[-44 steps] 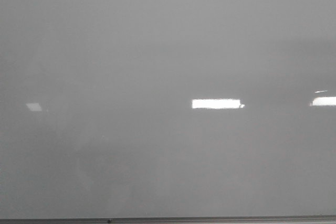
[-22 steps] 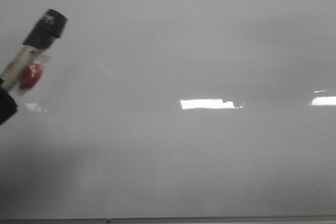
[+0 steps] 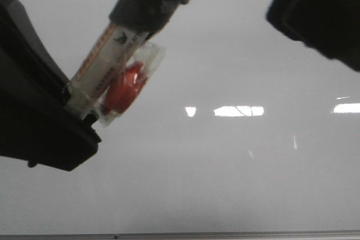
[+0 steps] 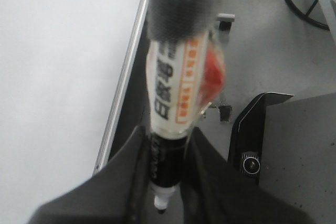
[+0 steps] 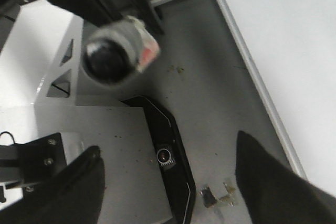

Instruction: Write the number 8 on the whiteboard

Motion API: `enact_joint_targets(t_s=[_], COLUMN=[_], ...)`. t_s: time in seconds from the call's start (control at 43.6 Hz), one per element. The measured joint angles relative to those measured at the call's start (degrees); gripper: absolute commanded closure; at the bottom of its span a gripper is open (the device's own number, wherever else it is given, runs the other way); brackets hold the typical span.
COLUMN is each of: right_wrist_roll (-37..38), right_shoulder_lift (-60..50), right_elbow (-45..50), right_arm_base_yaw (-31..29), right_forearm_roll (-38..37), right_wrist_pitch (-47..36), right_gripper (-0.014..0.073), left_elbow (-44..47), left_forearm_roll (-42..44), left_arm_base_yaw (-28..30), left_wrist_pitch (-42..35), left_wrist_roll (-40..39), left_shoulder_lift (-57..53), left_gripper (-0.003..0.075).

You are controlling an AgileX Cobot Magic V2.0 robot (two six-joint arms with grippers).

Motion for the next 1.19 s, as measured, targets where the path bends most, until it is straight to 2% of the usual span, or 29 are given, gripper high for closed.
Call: enact_joint_targets(t_s=[0.298,0.367,0.436,0.574,0.62,0.895,0.964,1.033,1.148,1.17,1.193], right_wrist_roll=[-3.1,-3.3,-3.5,-3.5,-3.5,-3.7,-3.7,-3.7,-3.7,-3.7,-3.7], right_shoulder_lift=[9.9,11.3,11.9,12.3,12.3,13.2,13.3,13.3,13.5,13.4,13.6], right_elbow=[-6.5,-7.4,-7.8,-8.0,-8.0,-8.2,-8.4,-8.6,-8.6,-8.6,-8.6], right_arm_base_yaw=[7.1,7.6,7.7,7.8,7.8,7.8,7.8,7.8,7.4,7.1,6.7], right_forearm_roll=[1.7,1.7,1.7,1.6,1.6,1.1,1.1,0.9,0.4,0.4,0.4], right_wrist_pitch=[-4.1,-4.2,-4.2,-3.2,-2.3,-1.0,-1.0,-0.8,-0.8,-0.6,-0.3], right_gripper=[0.0048,0.0076,0.0155,0.0398,0.0452,0.0671,0.0663,0.0665,0.0665,0.0665,0.0665], left_elbow=[0.0,0.0,0.0,0.0,0.0,0.1,0.1,0.1,0.1,0.1,0.1], left_forearm_roll=[0.0,0.0,0.0,0.0,0.0,-0.6,-0.6,-0.6,-0.6,-0.5,-0.5], left_arm_base_yaw=[0.0,0.0,0.0,0.0,0.0,0.0,0.0,0.0,0.0,-0.1,-0.1], left_wrist_pitch=[-0.7,-0.7,-0.7,-0.7,-0.7,0.1,0.2,0.2,-0.1,-0.4,-0.6], left_wrist_roll=[0.1,0.1,0.1,0.1,0.1,-0.9,-0.9,-0.9,-0.8,-0.8,-0.9], left_shoulder_lift=[0.0,0.0,0.0,0.0,0.0,0.0,0.0,0.0,0.0,0.0,0.0], left_gripper=[0.0741,0.0741,0.0741,0.0741,0.0741,0.0741,0.0727,0.0637,0.0346,0.0269,0.0234])
